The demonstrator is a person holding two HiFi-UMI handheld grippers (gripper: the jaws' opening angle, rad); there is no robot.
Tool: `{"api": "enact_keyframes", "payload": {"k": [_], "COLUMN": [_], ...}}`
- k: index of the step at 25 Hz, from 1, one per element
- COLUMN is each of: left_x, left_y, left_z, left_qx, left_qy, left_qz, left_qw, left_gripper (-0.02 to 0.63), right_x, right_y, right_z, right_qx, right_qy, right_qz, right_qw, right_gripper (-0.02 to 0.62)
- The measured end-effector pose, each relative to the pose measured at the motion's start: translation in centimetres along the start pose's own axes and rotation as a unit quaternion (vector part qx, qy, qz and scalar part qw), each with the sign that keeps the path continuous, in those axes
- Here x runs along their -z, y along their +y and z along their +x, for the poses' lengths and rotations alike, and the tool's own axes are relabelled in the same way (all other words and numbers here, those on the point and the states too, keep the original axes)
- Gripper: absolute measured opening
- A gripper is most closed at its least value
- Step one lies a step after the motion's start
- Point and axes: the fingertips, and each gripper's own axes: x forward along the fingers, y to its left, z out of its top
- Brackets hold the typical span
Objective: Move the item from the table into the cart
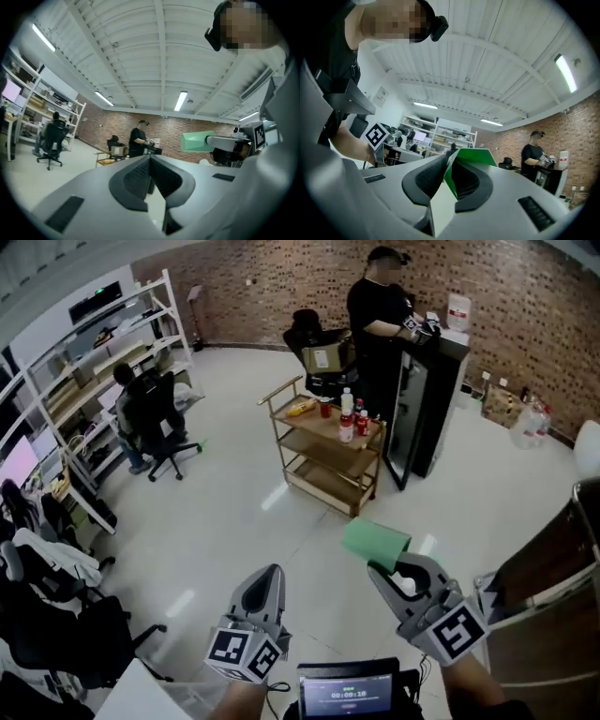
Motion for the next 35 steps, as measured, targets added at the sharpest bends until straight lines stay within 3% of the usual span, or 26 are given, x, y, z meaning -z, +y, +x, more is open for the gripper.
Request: {"api": "enact_keyframes", "payload": {"k": [4,8,12,15,19,24,27,30,35], "left_x": [2.4,5.1,7.2,9.0,11.1,14.4,16.8,18.8,20.4], "left_y": [-14.0,-26.5,-38.4,-46.6,-58.0,-74.7,-84.8,-93.8,-105.8], "left_z": [10.3,19.1,26.3,28.4,28.5,25.2,22.5,18.9,13.9], "left_qx": [0.091,0.192,0.309,0.380,0.461,0.561,0.606,0.655,0.725], "left_qy": [0.018,0.031,0.033,0.038,0.045,0.050,0.063,0.071,0.094], "left_qz": [0.027,0.037,0.037,0.031,0.033,0.038,0.038,0.028,0.014], "left_qw": [0.9953,0.9801,0.9496,0.9237,0.8855,0.8253,0.7924,0.7514,0.6819], "left_gripper": [0.005,0.005,0.005,0.005,0.005,0.003,0.003,0.005,0.005], "right_x": [2.3,7.0,9.2,9.0,7.8,6.6,5.2,4.1,2.5], "right_y": [-9.6,-17.4,-23.1,-24.5,-24.6,-21.6,-19.4,-16.9,-14.5], "right_z": [-12.7,-24.0,-34.9,-42.6,-53.3,-70.1,-78.5,-85.8,-96.7], "right_qx": [0.088,0.192,0.311,0.382,0.466,0.574,0.607,0.634,0.696], "right_qy": [0.005,0.048,0.110,0.128,0.130,0.164,0.174,0.182,0.178], "right_qz": [-0.002,0.020,0.013,0.002,-0.017,-0.032,-0.037,-0.039,-0.037], "right_qw": [0.996,0.980,0.944,0.915,0.875,0.802,0.775,0.751,0.694], "right_gripper": [0.032,0.032,0.032,0.032,0.032,0.032,0.032,0.032,0.032]}}
